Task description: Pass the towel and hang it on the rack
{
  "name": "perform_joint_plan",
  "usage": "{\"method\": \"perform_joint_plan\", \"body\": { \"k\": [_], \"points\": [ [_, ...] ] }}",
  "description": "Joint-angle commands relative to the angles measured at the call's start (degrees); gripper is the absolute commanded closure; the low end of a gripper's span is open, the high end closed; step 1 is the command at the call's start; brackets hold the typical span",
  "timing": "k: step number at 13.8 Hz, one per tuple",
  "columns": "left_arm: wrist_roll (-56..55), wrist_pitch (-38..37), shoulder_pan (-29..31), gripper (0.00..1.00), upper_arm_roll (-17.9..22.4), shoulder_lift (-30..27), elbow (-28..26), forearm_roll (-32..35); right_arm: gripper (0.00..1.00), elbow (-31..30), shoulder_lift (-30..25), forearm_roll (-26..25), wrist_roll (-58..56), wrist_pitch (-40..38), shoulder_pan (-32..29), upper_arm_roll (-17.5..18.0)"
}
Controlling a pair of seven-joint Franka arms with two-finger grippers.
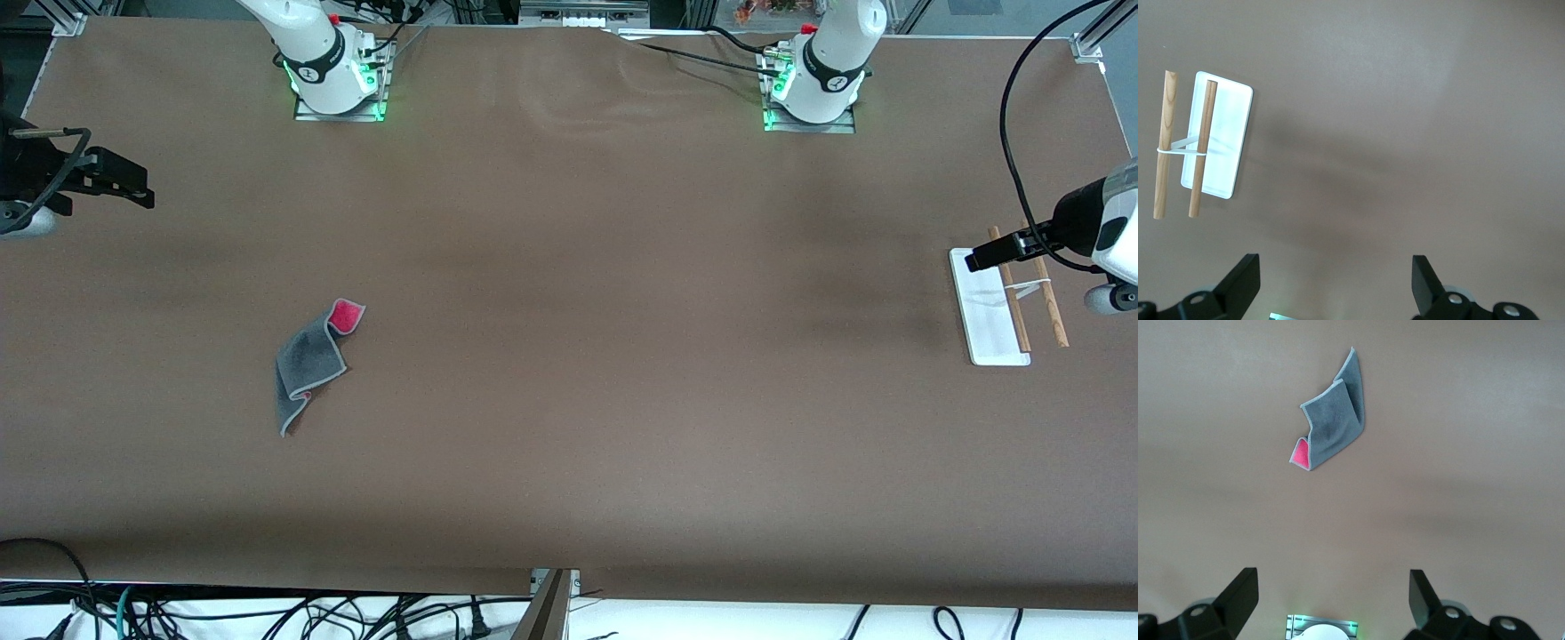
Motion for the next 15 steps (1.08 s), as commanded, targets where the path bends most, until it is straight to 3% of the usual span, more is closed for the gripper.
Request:
{"method": "perform_joint_plan", "body": {
  "k": [1,15],
  "points": [
    [1.2,-0.8,0.3,0.00,-0.2,0.3,1.1,-0.5,0.00,0.8,0.2,2.0,0.7,0.0,-1.0,0.2],
    [1.2,-0.7,0.3,0.00,-0.3,0.3,1.1,-0.5,0.00,0.9,0.3,2.1,-0.4,2.5,-1.3,0.3]
  ]
}}
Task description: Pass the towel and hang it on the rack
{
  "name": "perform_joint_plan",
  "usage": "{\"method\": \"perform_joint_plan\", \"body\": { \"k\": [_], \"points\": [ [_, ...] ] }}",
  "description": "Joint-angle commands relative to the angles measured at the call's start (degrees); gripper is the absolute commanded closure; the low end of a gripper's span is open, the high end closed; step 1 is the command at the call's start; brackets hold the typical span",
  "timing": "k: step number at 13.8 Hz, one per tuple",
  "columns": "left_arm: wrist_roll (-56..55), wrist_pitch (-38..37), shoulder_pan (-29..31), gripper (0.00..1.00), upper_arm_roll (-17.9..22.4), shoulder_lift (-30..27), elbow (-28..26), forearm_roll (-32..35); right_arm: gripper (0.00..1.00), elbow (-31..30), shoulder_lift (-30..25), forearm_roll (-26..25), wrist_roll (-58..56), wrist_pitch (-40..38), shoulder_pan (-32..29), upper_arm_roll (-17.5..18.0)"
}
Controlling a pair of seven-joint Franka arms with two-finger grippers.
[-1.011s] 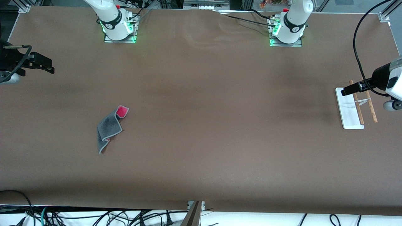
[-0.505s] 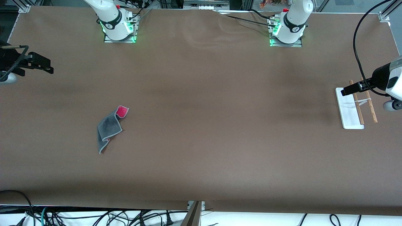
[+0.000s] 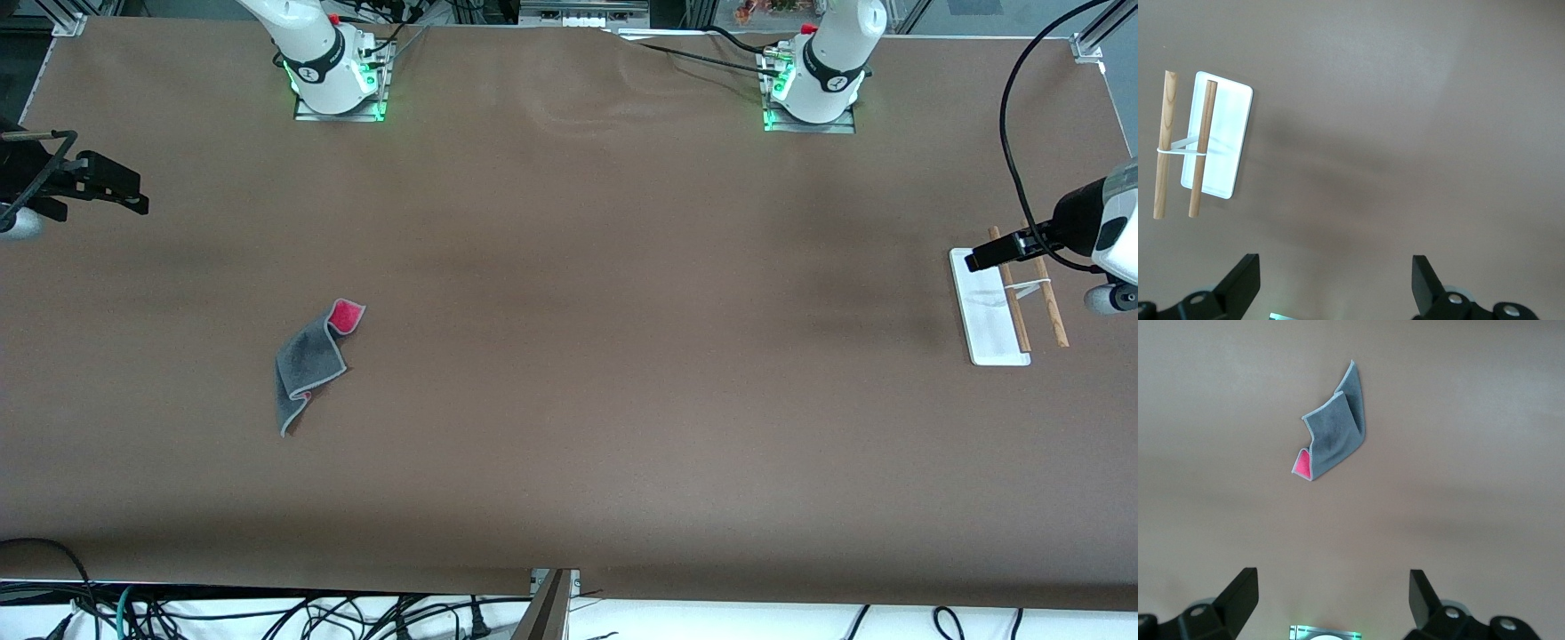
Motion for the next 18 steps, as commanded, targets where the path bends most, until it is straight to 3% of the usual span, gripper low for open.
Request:
{"method": "perform_joint_plan", "body": {
  "k": [1,10,18],
  "points": [
    [1.2,-0.7,0.3,0.00,-0.3,0.3,1.1,-0.5,0.00,0.8,0.7,1.2,-0.4,1.8,-0.7,0.5],
    [1.2,-0.7,0.3,0.00,-0.3,0.3,1.1,-0.5,0.00,0.8,10.7,0.9,-0.1,5.2,-0.3,0.7],
    [1.2,-0.6,0.3,0.00,-0.3,0.3,1.1,-0.4,0.00,0.8,22.2,1.2,0.7,16.4,4.2,1.2]
  ]
}}
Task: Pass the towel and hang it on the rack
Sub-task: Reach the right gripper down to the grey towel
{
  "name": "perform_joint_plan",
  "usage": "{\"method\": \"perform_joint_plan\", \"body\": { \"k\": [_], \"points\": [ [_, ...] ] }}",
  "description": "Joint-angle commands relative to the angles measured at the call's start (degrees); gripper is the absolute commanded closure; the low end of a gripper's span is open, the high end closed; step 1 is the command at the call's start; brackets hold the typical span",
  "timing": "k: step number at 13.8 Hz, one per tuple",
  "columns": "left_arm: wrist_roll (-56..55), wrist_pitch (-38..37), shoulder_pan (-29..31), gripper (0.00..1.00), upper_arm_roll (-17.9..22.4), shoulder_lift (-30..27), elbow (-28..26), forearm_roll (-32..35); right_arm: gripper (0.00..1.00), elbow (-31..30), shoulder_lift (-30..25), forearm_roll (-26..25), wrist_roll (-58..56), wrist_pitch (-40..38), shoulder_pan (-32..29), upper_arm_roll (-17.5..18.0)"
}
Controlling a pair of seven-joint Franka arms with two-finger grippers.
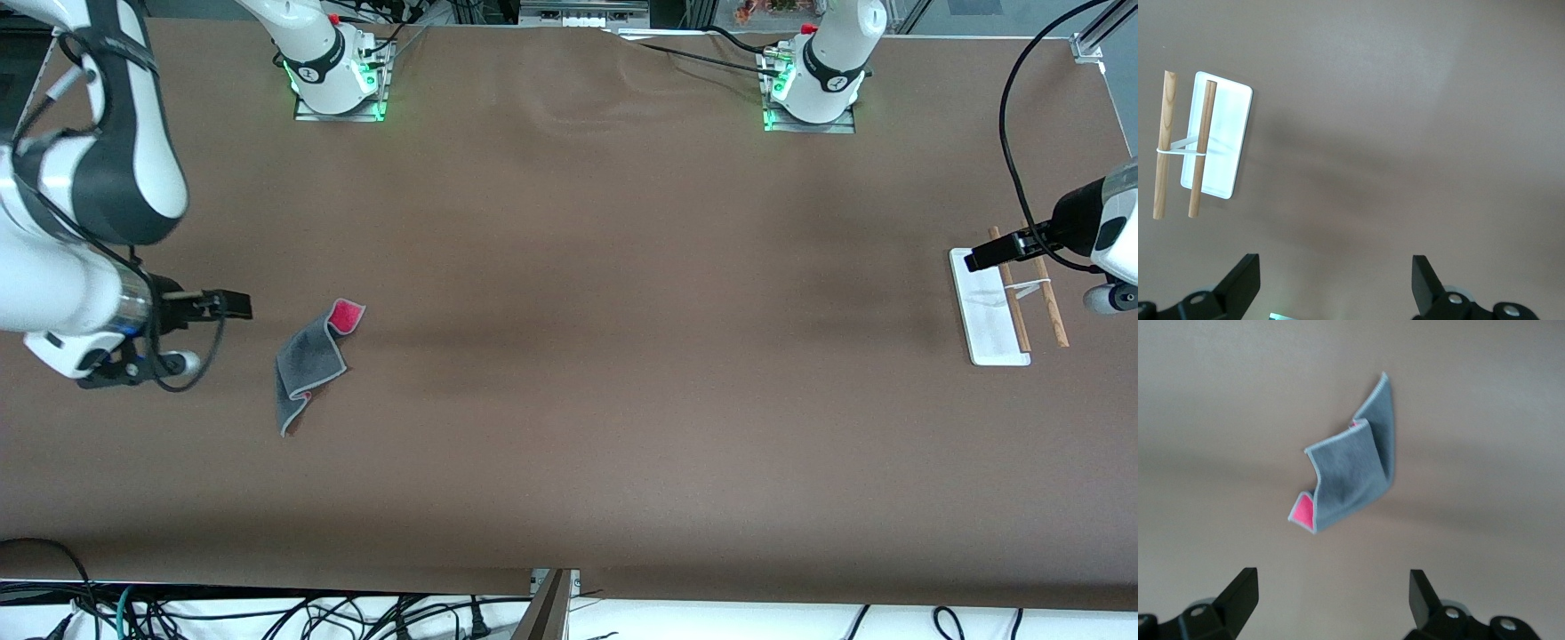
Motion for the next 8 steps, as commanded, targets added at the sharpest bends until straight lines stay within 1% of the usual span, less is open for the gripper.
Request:
{"method": "perform_joint_plan", "body": {
  "k": [1,3,5,8],
  "points": [
    [1.2,-0.6,0.3,0.00,-0.3,0.3,1.1,-0.4,0.00,0.6,3.4,0.6,1.1,3.2,2.2,0.0],
    [1.2,-0.6,0.3,0.00,-0.3,0.3,1.1,-0.4,0.00,0.3,5.4,0.2,5.1,4.7,3.2,0.0],
    [1.2,-0.6,0.3,0.00,-0.3,0.3,1.1,-0.4,0.00,-0.2,7.6,0.2,5.7,6.2,4.1,-0.1],
    [1.2,-0.6,0.3,0.00,-0.3,0.3,1.1,-0.3,0.00,-2.7,10.2,0.3,5.7,10.5,4.1,-0.1]
  ]
}}
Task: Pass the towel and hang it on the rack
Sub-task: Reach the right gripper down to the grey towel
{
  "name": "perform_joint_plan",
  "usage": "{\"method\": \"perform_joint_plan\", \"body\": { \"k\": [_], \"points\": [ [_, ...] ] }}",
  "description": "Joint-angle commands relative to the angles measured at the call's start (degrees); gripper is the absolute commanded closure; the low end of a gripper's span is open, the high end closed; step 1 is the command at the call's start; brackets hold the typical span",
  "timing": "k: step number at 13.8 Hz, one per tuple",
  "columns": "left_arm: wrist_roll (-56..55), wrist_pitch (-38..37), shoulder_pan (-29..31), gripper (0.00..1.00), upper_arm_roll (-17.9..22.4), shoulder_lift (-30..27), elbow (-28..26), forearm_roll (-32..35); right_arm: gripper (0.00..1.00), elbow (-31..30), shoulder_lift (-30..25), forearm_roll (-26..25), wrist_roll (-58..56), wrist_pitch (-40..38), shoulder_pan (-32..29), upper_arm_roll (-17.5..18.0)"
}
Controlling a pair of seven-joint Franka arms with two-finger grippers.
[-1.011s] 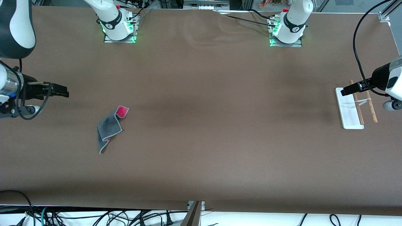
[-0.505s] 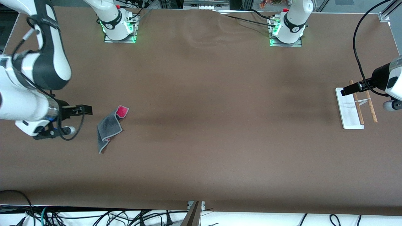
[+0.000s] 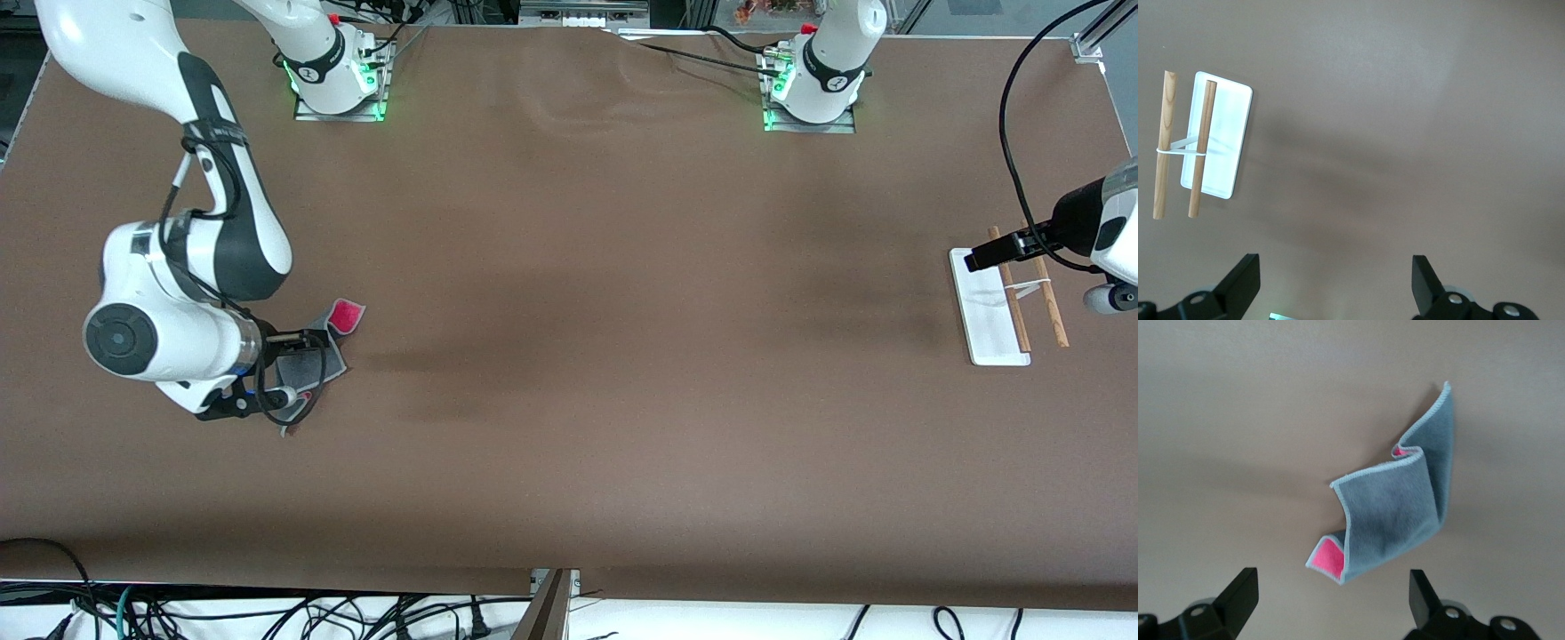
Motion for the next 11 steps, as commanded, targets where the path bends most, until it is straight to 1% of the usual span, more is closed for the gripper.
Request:
{"method": "perform_joint_plan", "body": {
  "k": [1,7,11],
  "points": [
    [1.2,-0.6,0.3,0.00,-0.3,0.3,1.1,-0.3,0.00,-3.0,1.4,0.3,0.6,4.5,-0.1,-0.2],
    [1.2,-0.6,0.3,0.00,-0.3,0.3,1.1,-0.3,0.00,-8.9,3.5,0.4,0.6,15.2,-0.1,-0.2],
    [1.2,-0.6,0.3,0.00,-0.3,0.3,1.1,-0.3,0.00,-9.2,4.9,0.4,0.6,18.9,-0.1,-0.2]
  ]
}}
